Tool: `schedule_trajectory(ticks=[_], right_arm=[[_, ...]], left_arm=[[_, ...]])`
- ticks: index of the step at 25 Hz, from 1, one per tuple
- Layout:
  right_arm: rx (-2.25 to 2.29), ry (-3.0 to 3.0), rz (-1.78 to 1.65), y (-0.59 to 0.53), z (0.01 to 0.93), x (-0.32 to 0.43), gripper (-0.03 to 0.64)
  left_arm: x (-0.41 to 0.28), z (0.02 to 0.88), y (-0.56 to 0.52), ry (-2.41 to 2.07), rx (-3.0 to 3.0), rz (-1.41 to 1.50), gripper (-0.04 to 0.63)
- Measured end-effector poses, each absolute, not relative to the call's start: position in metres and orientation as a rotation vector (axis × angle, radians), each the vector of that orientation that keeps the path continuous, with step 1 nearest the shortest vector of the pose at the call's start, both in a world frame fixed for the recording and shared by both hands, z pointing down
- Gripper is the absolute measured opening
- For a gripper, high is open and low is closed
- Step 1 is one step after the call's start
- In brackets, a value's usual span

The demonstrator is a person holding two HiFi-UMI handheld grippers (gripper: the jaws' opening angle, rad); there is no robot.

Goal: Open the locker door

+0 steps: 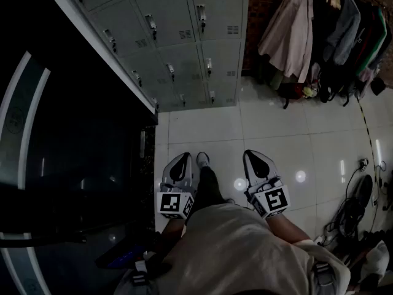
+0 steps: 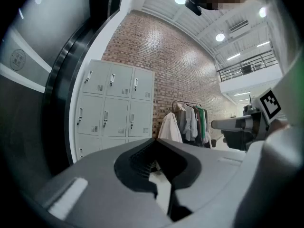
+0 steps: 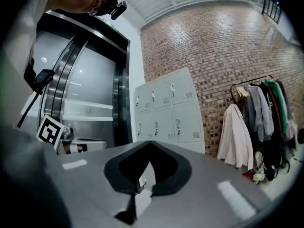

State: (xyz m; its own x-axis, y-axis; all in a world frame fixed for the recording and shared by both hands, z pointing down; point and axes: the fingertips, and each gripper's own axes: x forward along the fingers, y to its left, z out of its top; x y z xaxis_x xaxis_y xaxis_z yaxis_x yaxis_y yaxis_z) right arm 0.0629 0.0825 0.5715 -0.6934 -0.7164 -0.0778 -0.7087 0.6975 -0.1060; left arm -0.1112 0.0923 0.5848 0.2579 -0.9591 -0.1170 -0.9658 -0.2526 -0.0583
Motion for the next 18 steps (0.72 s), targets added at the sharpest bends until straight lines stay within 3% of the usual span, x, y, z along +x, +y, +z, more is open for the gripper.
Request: schedule_trajectory(ticks=[14,18], right_arm=[[-1.277,2.793,-0.125,-0.125,0.556,-0.032,0.002],[-1.206,2.688,0.019,-0.211,0.531,-0.069,0.012]], left_arm=[[-0.205,0.548,-0.123,1.764,-2.428,0.124,0.02],[-0.241,0.539,-0.191,1.744,-2.463,0.097,0.02]])
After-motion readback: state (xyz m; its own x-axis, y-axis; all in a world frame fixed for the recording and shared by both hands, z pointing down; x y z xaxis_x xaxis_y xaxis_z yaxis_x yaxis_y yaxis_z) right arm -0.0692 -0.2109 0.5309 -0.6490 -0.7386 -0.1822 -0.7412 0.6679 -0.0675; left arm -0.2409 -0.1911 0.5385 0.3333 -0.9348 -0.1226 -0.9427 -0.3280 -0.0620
